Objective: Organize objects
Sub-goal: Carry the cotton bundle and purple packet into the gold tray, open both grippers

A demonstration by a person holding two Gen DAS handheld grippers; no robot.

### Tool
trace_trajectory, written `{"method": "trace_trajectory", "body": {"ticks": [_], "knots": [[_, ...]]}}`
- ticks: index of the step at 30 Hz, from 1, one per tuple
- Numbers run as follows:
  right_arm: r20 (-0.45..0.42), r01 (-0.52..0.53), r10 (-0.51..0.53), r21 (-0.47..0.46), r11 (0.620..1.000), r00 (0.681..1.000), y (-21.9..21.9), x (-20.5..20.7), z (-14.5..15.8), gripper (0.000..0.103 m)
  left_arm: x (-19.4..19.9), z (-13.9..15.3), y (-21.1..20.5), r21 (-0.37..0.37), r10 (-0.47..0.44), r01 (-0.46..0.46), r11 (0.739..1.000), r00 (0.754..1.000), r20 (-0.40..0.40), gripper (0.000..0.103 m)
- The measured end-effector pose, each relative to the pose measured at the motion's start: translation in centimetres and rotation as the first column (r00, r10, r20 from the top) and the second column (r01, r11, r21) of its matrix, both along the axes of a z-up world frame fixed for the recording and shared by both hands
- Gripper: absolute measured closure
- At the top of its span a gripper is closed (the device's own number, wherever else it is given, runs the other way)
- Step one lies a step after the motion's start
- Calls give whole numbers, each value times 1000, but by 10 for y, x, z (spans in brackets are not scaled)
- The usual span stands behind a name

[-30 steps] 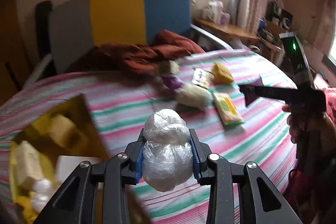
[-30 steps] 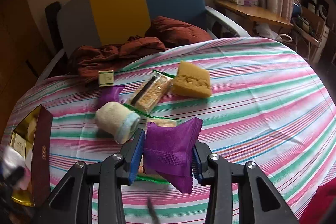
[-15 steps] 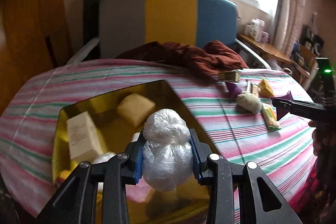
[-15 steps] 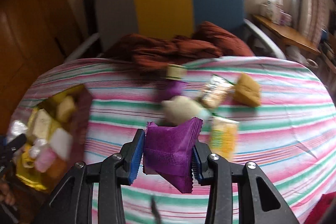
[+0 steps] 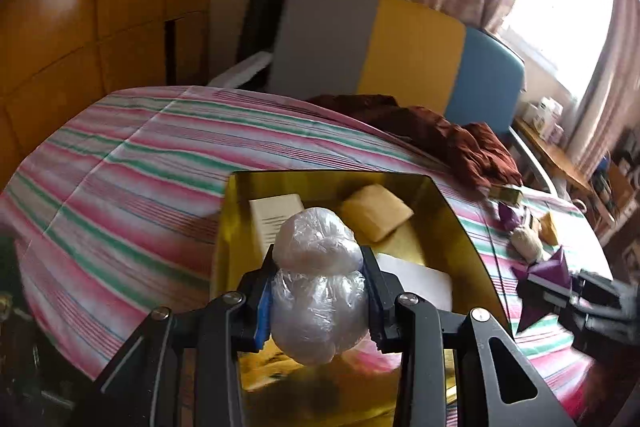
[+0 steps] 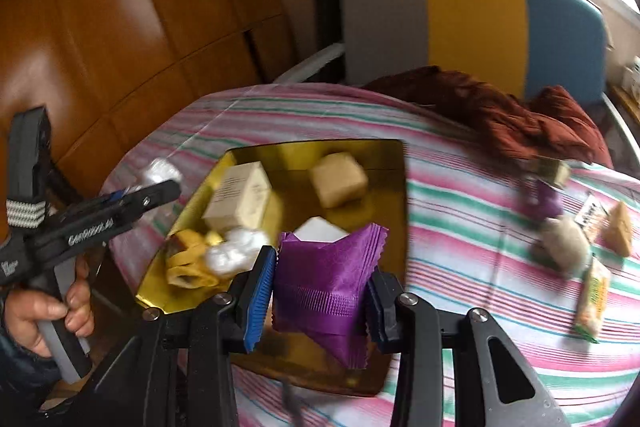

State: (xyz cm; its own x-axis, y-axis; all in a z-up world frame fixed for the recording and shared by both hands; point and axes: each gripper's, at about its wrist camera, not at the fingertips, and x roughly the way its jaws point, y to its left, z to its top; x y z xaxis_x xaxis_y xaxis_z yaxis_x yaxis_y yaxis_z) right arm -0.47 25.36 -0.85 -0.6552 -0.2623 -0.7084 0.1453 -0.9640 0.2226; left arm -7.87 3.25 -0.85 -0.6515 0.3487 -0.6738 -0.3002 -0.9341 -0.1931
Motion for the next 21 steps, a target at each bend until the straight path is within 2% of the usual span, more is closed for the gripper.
{"method": "trace_trajectory", "body": {"ticks": [4,7,9,11,14,18,21], "knots": [[33,-32,32,-8,999,999,-16,-5,-11,52,-4,-5,-13,31,15,-16,999,999,29,66],[56,-40,41,-18,999,998,-21,-6,-17,50,-6,-8,-15,59,7,-10,998,999,48,65],[65,-42,43,-29,999,997,-21,-4,-19,50,-6,-9,-15,77,6,-10,997,998,61,62],[72,-32,34,-32,999,997,-21,-3,-21,49,-4,-10,-13,88,-3,-3,996,998,67,54],[80,-11,13,-26,1000,997,-18,-2,-25,49,-2,-11,-9,67,-2,-2,998,998,56,46],[83,13,-12,-8,1000,996,-15,-1,-28,49,2,-14,-7,39,6,-8,999,999,44,43],[81,25,-27,18,1000,996,-17,0,-30,43,7,-14,-6,5,12,-12,1000,1000,26,38]]}}
